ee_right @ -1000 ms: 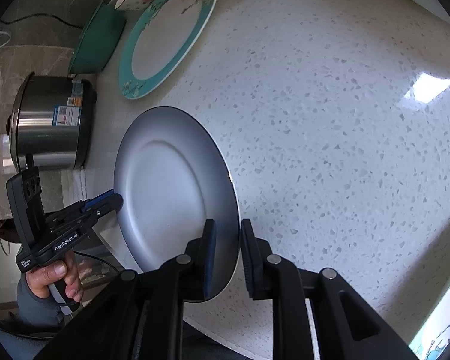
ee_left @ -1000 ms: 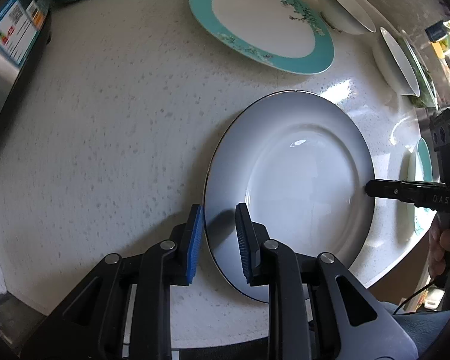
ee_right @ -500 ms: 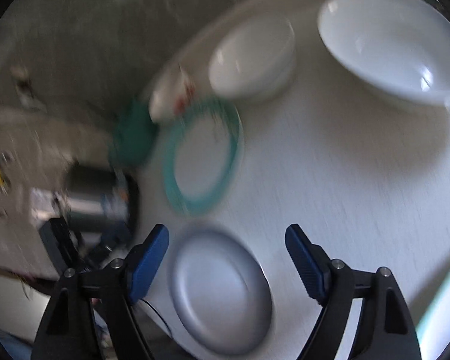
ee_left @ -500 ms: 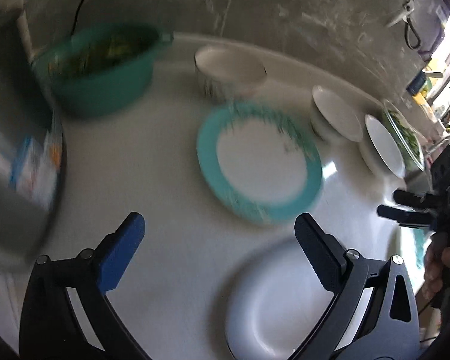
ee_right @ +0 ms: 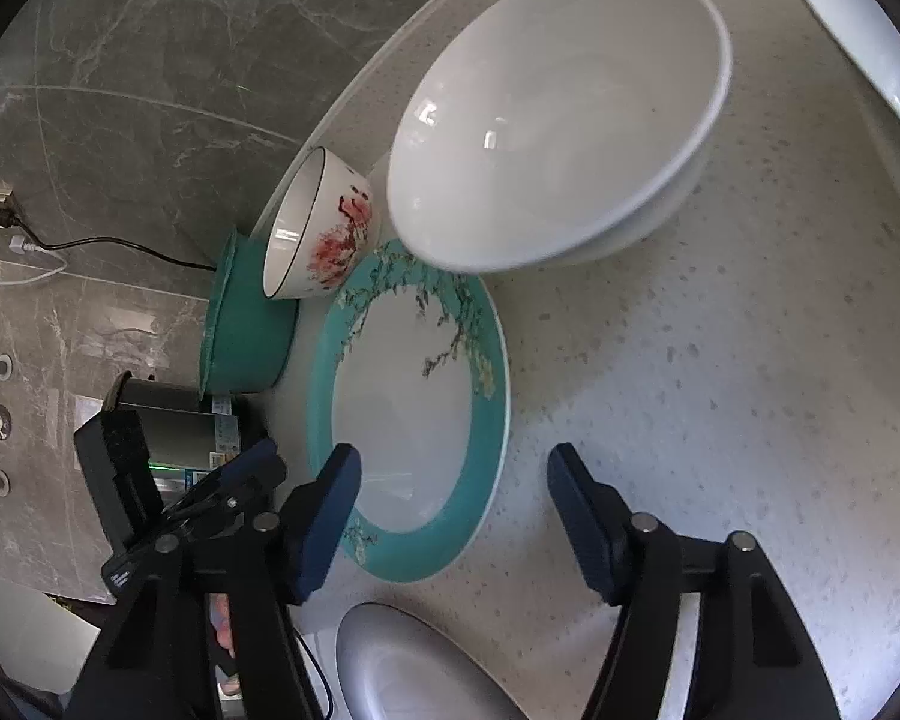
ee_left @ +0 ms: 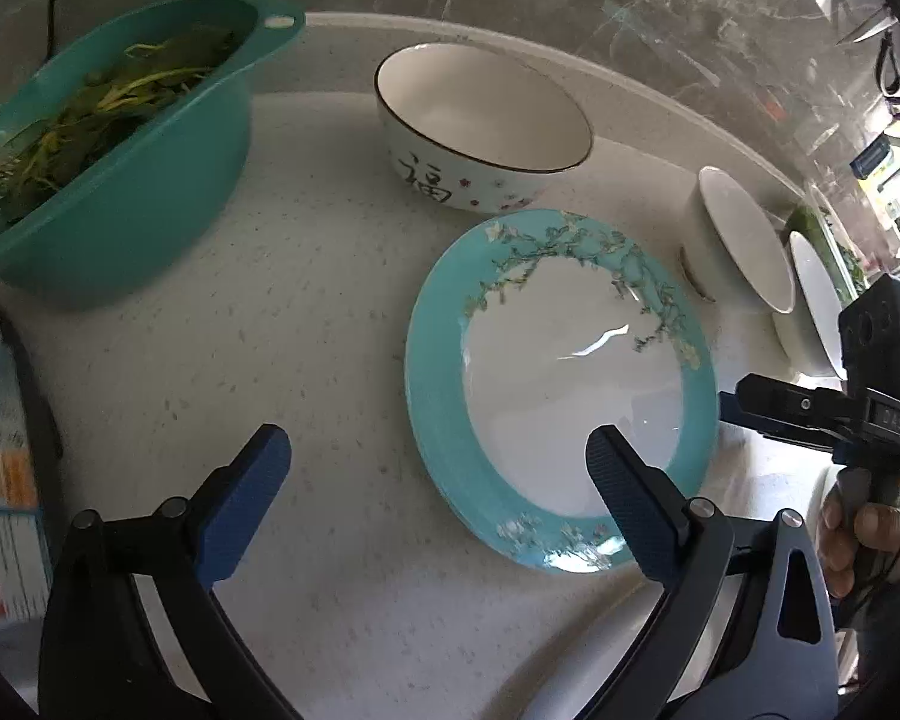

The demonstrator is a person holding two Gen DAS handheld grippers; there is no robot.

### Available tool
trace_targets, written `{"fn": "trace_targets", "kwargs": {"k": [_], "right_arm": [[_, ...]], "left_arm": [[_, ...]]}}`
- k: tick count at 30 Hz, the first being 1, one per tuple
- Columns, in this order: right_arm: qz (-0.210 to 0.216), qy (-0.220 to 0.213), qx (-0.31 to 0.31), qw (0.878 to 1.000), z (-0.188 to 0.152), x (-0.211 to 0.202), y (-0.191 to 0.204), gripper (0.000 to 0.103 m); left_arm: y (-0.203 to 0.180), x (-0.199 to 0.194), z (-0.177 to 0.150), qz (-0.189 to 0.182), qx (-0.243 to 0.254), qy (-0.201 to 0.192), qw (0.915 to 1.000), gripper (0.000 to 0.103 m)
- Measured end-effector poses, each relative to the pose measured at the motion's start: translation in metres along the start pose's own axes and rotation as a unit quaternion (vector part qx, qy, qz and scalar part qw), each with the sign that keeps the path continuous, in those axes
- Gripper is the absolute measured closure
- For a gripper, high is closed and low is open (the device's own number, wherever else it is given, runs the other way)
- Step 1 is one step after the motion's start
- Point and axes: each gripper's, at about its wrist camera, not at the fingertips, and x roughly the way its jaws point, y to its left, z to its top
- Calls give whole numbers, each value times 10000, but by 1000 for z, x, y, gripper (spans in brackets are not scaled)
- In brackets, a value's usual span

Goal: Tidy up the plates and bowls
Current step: 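Grip the rim of the teal floral plate with the right tool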

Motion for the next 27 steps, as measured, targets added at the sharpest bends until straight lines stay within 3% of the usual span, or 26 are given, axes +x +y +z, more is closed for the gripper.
{"fn": "trace_targets", "kwargs": {"k": [2, 4, 5, 12, 19, 20, 22, 27], "right_arm": [[2, 3, -50, 10000, 5, 3, 2, 38], [24, -10, -74, 10000, 8, 5, 0, 43], [27, -33, -55, 10000, 10, 6, -1, 47], [51, 1, -104, 9999, 18, 13, 1, 49], [31, 159, -49, 9999, 22, 23, 3, 59], [9, 170, -22, 9999, 22, 24, 2, 63], [-63, 182, 25, 9998, 22, 25, 1, 73], [-283, 220, 131, 9993, 23, 24, -4, 89]], "left_arm": [[4, 8, 3, -126, -99, 128, 9998, 15], [8, 18, 7, -355, -176, 281, 9988, 39], [10, 23, 8, -410, -195, 338, 9984, 45], [8, 30, 19, -361, -22, 414, 9985, 48], [4, 31, 28, -208, 74, 463, 9987, 48], [2, 31, 28, -167, 138, 468, 9987, 50], [-2, 31, 29, -125, 250, 488, 9984, 77], [-2, 32, 32, -159, 251, 533, 9981, 81]]}}
